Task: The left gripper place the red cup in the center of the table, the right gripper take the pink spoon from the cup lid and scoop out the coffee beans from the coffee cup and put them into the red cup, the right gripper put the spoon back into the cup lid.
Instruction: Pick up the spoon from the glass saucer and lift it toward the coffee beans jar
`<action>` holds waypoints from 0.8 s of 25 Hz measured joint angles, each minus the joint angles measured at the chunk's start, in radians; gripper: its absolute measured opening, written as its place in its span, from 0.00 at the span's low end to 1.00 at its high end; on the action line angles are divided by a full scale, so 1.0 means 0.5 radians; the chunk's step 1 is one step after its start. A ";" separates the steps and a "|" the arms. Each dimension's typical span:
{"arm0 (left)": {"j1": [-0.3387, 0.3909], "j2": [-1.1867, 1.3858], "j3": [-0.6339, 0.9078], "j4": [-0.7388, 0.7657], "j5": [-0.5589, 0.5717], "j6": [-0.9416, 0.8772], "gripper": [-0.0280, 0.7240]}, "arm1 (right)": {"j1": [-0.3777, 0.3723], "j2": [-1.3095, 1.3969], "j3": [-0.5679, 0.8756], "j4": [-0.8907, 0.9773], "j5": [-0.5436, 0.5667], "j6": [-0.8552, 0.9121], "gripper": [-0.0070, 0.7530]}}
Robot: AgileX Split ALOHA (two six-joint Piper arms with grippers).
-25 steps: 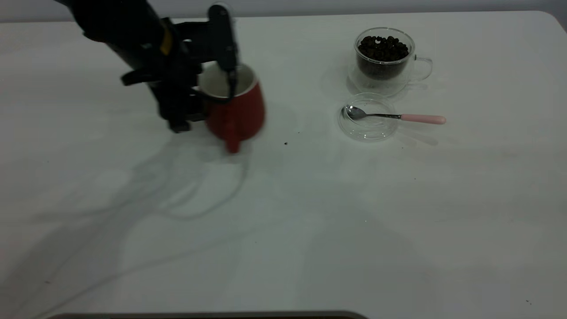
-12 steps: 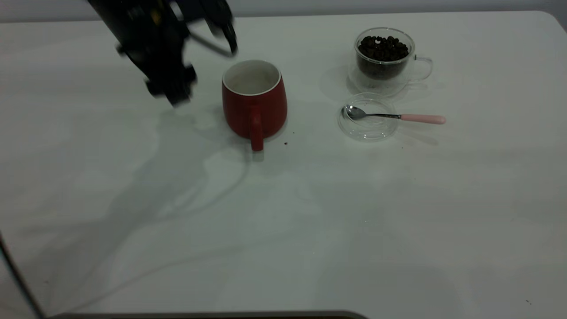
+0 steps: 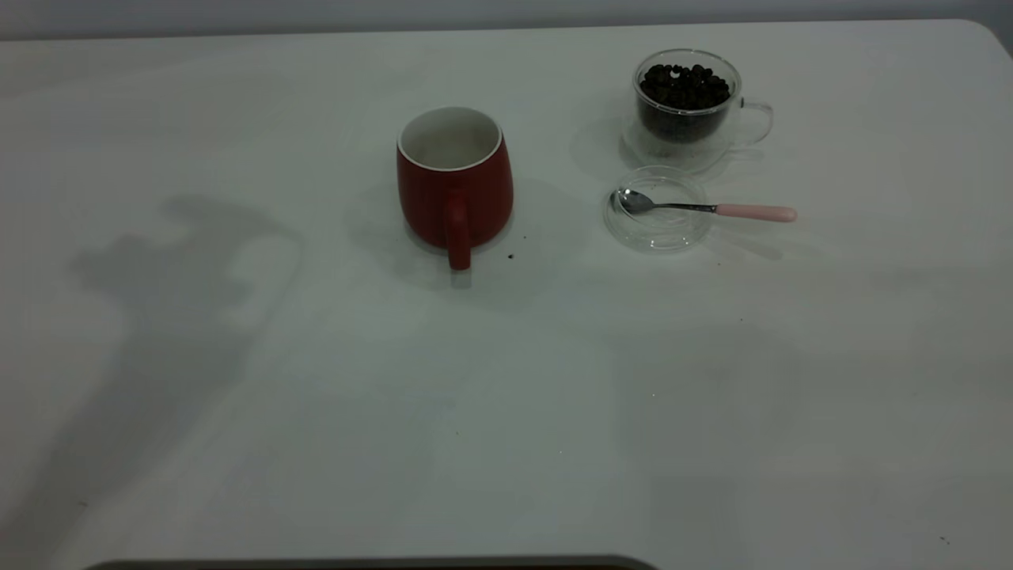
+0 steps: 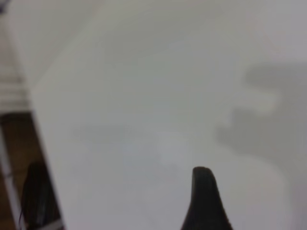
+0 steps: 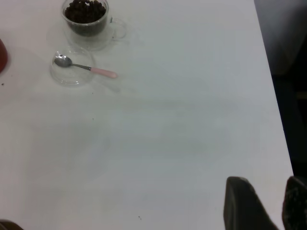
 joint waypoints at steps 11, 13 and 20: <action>0.107 -1.100 0.000 -0.050 0.565 0.040 0.82 | 0.000 0.000 0.000 0.002 0.000 -0.002 0.32; 0.107 -1.246 0.004 -0.089 0.623 0.095 0.82 | 0.000 0.000 0.000 0.002 0.000 -0.002 0.32; 0.107 -1.714 0.092 -0.397 0.732 0.232 0.82 | 0.000 0.000 0.000 0.003 0.000 -0.004 0.32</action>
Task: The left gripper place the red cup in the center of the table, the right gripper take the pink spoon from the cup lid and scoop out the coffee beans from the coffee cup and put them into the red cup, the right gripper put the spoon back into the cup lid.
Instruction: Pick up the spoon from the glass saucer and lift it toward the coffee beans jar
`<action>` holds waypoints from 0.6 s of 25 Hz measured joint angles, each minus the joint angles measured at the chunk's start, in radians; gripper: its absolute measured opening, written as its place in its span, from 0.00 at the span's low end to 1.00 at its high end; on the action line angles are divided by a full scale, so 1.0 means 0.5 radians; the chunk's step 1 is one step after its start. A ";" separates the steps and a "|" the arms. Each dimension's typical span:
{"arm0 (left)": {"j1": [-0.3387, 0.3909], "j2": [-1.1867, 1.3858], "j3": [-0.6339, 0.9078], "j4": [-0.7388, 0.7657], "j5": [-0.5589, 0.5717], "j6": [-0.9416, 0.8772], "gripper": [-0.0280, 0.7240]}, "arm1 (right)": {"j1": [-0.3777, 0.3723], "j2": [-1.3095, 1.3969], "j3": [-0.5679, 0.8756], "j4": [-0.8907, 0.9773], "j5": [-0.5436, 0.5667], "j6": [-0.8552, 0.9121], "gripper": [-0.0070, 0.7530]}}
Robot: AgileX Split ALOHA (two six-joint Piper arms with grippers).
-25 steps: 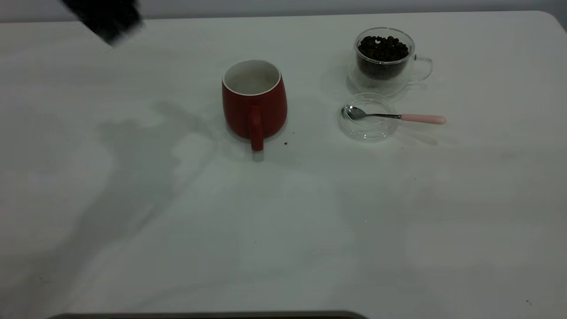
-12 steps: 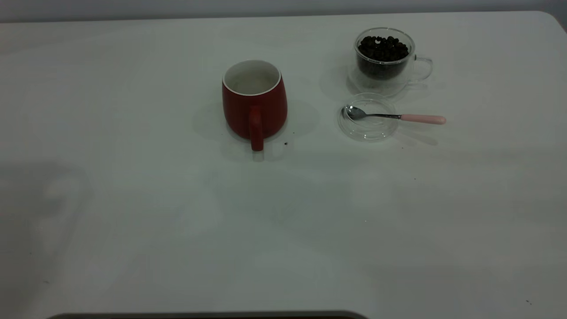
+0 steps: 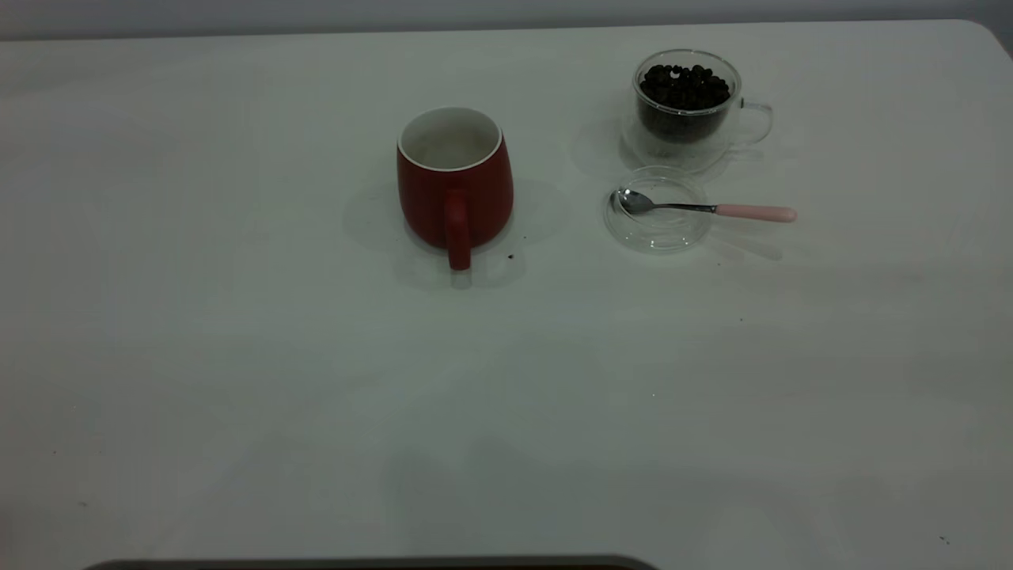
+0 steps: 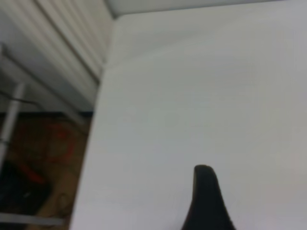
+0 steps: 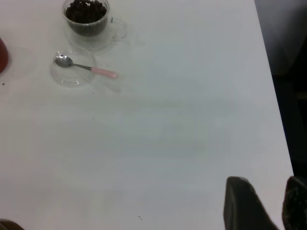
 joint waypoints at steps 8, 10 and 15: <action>0.000 -0.556 0.443 -0.371 0.039 0.434 0.82 | 0.000 0.000 0.000 0.000 0.000 0.000 0.32; 0.000 -0.732 0.558 -0.485 0.039 0.552 0.82 | 0.000 0.000 0.000 0.000 0.000 0.000 0.32; -0.007 -1.148 0.774 -0.801 0.039 0.811 0.82 | 0.000 0.000 0.000 0.000 0.000 0.000 0.32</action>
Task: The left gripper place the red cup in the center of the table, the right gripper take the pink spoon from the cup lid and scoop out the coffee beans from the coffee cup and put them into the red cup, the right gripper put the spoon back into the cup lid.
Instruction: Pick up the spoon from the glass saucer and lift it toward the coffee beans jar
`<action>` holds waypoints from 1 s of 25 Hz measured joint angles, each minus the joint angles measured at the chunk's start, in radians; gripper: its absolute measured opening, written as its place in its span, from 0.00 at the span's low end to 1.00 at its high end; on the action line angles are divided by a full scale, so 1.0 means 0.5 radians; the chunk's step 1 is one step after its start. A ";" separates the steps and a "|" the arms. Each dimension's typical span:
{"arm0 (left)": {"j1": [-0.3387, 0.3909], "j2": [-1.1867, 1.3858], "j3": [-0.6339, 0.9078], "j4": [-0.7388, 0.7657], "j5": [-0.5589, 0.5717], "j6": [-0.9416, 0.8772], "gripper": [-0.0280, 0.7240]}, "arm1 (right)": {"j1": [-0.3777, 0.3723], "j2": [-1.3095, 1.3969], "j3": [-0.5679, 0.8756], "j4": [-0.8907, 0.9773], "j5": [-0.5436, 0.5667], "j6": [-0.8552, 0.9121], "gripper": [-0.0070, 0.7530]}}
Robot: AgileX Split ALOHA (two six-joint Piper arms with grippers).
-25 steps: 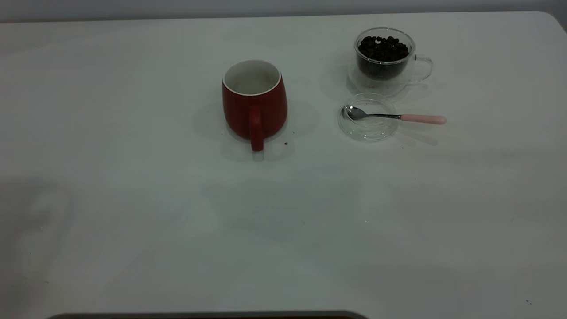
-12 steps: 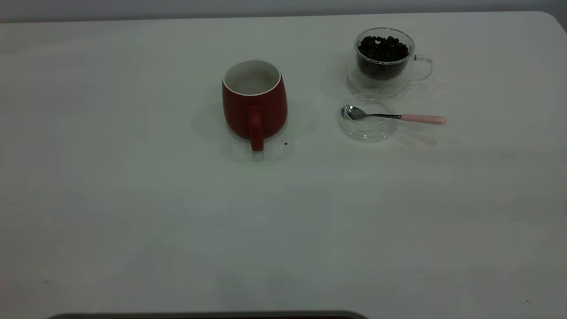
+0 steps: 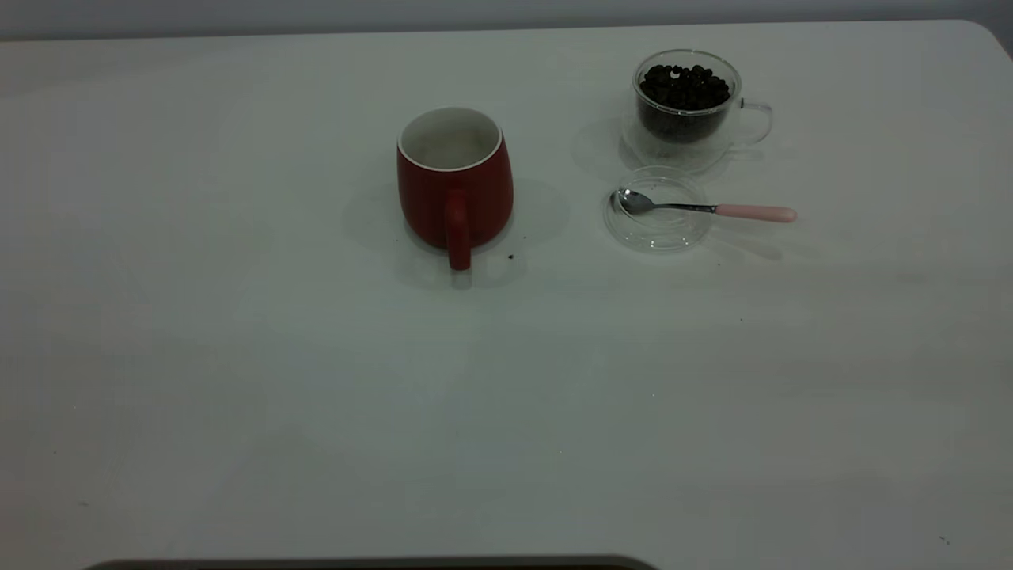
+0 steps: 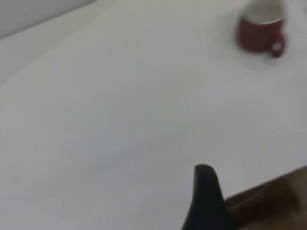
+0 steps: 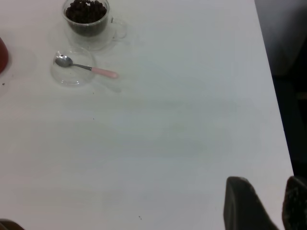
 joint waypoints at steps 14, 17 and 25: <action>0.000 -0.458 0.453 -0.280 -0.015 0.060 0.82 | 0.000 0.000 0.000 0.000 0.000 0.000 0.32; 0.000 -0.458 0.510 -0.283 -0.025 0.060 0.82 | 0.000 0.000 0.000 0.000 0.000 0.000 0.32; 0.000 -0.458 0.521 -0.285 -0.032 0.060 0.82 | 0.000 0.000 0.000 0.000 0.000 0.000 0.32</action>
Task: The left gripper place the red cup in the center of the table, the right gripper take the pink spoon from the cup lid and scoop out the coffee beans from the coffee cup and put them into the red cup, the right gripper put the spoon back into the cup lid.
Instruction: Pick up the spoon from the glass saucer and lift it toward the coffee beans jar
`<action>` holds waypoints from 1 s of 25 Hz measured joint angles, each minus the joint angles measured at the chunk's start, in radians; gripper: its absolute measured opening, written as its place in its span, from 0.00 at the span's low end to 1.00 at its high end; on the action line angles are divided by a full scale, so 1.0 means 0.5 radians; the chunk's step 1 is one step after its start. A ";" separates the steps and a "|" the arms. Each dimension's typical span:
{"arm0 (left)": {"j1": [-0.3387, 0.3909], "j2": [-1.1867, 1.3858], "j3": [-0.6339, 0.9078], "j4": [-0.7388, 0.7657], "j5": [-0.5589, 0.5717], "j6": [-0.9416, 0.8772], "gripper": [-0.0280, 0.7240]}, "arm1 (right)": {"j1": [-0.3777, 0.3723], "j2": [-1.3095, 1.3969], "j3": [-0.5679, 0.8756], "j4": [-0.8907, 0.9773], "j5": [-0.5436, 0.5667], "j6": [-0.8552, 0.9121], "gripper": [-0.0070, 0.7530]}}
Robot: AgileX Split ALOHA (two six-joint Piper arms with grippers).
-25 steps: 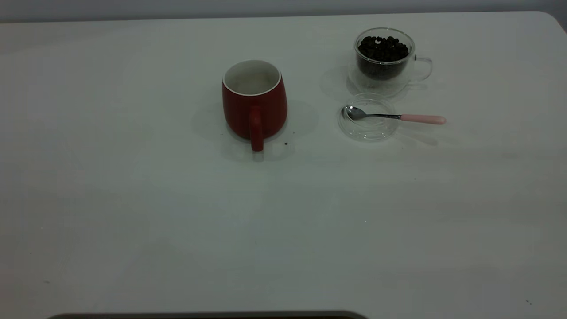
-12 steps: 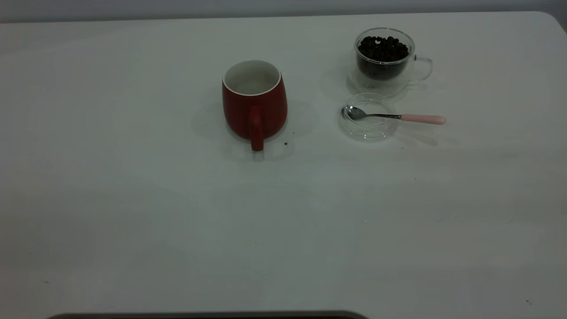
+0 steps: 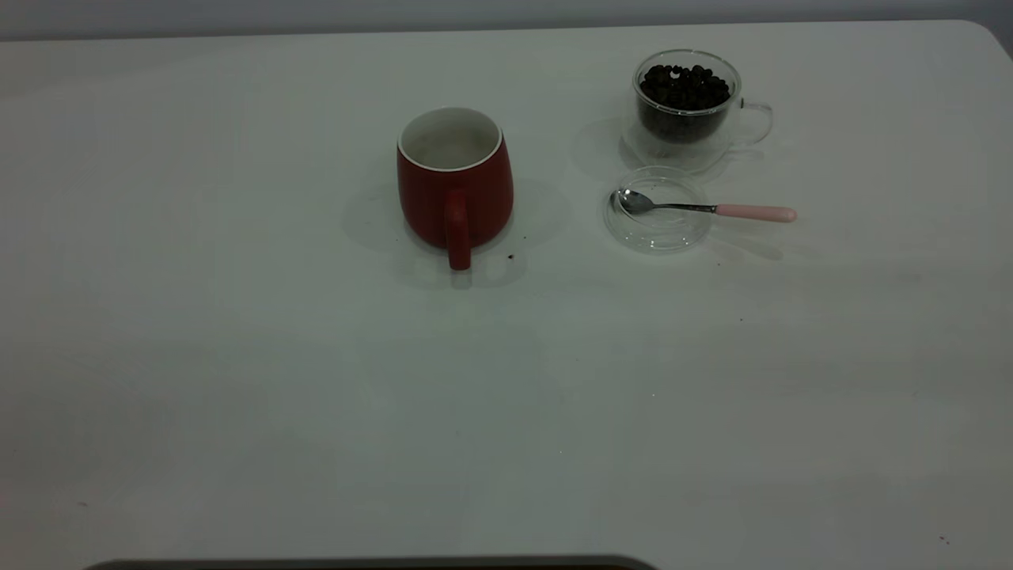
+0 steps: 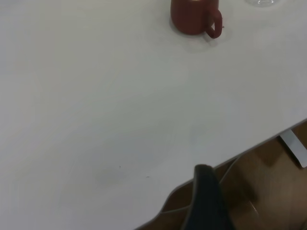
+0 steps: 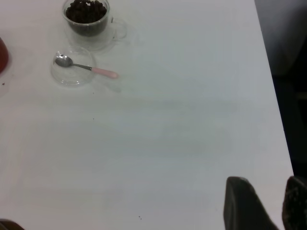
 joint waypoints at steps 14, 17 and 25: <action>0.252 0.000 0.002 0.000 -0.002 0.000 0.82 | 0.000 0.000 0.000 0.002 0.002 0.000 0.32; 0.440 0.000 0.002 -0.001 -0.002 0.000 0.82 | 0.000 0.000 0.000 0.002 0.002 0.000 0.32; 0.623 0.000 0.002 0.024 -0.002 -0.062 0.82 | 0.000 0.000 0.000 0.002 0.002 -0.001 0.32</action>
